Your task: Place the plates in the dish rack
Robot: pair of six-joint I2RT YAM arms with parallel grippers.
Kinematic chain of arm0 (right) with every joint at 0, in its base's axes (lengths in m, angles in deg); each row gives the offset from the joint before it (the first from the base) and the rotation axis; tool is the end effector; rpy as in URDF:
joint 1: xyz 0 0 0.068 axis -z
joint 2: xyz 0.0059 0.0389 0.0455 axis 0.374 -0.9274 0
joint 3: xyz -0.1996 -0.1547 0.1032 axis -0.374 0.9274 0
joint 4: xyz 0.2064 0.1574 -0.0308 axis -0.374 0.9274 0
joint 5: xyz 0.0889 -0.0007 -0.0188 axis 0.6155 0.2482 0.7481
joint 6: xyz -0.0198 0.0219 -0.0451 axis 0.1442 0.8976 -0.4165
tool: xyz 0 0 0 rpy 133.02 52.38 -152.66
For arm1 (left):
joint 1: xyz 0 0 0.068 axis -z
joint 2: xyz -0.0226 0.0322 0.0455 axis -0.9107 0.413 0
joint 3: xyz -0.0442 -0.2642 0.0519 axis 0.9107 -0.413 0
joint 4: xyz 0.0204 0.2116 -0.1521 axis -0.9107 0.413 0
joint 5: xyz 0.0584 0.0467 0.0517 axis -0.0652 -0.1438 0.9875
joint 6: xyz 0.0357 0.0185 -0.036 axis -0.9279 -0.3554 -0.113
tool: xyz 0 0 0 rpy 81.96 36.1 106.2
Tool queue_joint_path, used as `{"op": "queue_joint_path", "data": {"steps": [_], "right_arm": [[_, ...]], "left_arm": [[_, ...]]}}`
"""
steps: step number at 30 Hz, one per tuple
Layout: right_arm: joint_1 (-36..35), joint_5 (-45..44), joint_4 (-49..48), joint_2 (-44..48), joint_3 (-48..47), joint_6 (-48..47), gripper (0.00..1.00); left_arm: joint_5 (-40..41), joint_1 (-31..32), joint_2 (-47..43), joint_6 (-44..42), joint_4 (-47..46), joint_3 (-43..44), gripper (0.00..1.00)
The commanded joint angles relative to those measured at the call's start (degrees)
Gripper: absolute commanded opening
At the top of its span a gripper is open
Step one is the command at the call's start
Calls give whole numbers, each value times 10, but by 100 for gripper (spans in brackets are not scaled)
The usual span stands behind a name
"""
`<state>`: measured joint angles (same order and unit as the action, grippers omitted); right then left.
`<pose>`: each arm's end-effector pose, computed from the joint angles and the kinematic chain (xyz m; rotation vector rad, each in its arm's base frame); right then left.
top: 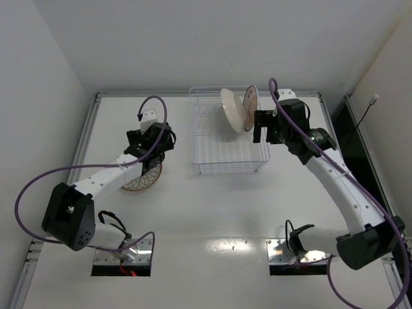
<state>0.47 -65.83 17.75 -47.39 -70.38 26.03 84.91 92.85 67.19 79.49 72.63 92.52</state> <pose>0.2464 0.0873 0.3674 0.1290 2.1805 0.1354 0.2717 -0.1139 0.2583 -0.4529 2.0133 0.1638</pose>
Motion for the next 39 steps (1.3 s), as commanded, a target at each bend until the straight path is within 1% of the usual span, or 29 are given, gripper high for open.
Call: {"op": "queue_joint_path", "data": {"steps": [1, 3, 5, 8, 9, 15, 16, 19, 22, 23, 26, 27, 28, 31, 32, 34, 35, 36, 37, 39], "right_arm": [[1, 35, -33, -11, 4, 5, 96], [1, 56, -33, -18, -2, 5, 96], [-5, 61, -33, -19, -2, 5, 96], [-5, 66, -38, 1, 17, 10, 96], [-5, 72, -43, 13, 38, 10, 96], [1, 78, -37, 24, 49, 10, 96], [1, 78, -37, 24, 49, 5, 96], [1, 78, -37, 24, 49, 5, 96], [1, 78, -37, 24, 43, 5, 96], [1, 78, -37, 24, 43, 5, 96], [1, 78, -32, 24, 37, 5, 96], [1, 72, -27, 24, 37, 5, 96], [1, 72, -27, 24, 37, 5, 96], [1, 67, -22, 29, 32, -1, 96], [1, 62, -22, 29, 32, -1, 96], [1, 62, -16, 29, 32, -1, 96], [1, 62, -16, 34, 26, -1, 96], [1, 62, -11, 34, 25, -6, 96], [1, 62, -11, 34, 25, -6, 96], [1, 62, -11, 34, 25, -6, 96]], "left_arm": [[26, 3, 22, -28, 61, 20, 100], [-2, -3, 30, -39, 55, 15, 100], [-64, -12, 44, -66, 49, 15, 100], [-55, -19, 66, -52, 49, 10, 100], [-62, -19, 72, -52, 49, 10, 100], [-108, -19, 117, -64, 54, 15, 100], [-108, -19, 124, -64, 63, 15, 97], [-120, -19, 147, -64, 84, 27, 95], [-120, -19, 191, -64, 102, 43, 91], [-120, -19, 191, -64, 109, 48, 89], [-114, -19, 211, -53, 122, 48, 77], [-109, -19, 211, -53, 122, 48, 72], [-109, -19, 218, -47, 129, 48, 61], [-109, -19, 231, -47, 135, 54, 45], [-109, -19, 240, -47, 135, 61, 35], [-109, -19, 252, -47, 148, 69, 24], [-104, -19, 263, -47, 154, 76, 11], [-104, -19, 269, -47, 162, 77, 5], [-104, -19, 269, -47, 162, 77, 0], [-109, -19, 274, -47, 168, 83, 0]]}}
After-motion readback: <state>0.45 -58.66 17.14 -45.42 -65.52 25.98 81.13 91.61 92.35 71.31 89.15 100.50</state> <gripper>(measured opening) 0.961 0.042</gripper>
